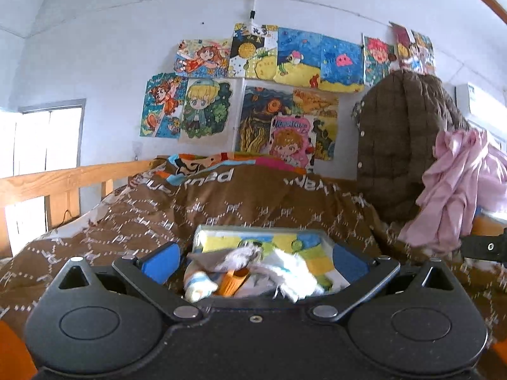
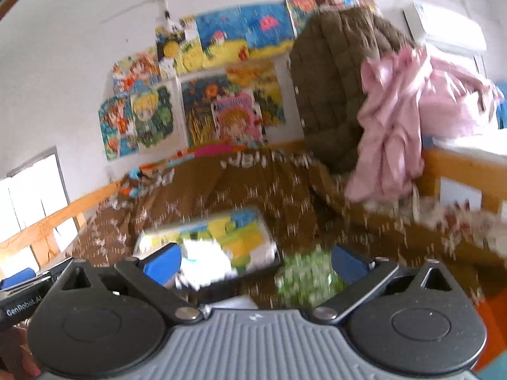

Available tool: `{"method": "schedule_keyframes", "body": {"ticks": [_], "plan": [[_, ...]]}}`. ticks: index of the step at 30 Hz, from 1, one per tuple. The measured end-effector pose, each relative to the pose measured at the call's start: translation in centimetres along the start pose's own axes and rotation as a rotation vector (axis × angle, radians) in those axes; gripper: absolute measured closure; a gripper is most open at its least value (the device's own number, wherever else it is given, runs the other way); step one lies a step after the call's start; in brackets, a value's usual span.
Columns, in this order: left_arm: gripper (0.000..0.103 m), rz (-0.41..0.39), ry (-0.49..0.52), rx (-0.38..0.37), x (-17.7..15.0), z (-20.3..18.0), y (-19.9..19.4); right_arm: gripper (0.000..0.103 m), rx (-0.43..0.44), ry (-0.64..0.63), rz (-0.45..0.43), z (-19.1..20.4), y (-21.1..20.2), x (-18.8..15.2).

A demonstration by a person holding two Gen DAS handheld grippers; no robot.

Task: Organize soft objects
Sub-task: 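Move both open tools back toward the remaining items beside the tray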

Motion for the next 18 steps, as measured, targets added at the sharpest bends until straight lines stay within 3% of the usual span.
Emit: {"method": "schedule_keyframes", "body": {"ticks": [6, 11, 18], "plan": [[0.001, 0.116, 0.022, -0.003, -3.1, 0.7, 1.3, 0.000, -0.027, -0.005, 0.087, -0.1, 0.9, -1.7], [0.001, 0.161, 0.061, 0.052, -4.0, 1.3, 2.4, 0.000, -0.036, -0.019, 0.167, 0.1, 2.5, -2.8], [0.001, 0.232, 0.061, 0.049, -5.5, 1.4, 3.7, 0.000, -0.025, -0.032, 0.326, 0.4, 5.5, -4.7]]}}
Point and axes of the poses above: each gripper's, at about its wrist camera, not at the fingertips, and y roughly the way its jaws point, z to its left, x to its top, the point moved 9 cm from there along y, roughly the way its jaws point, and after that the axes turned 12 degrees about z, right-handed, at the moved point
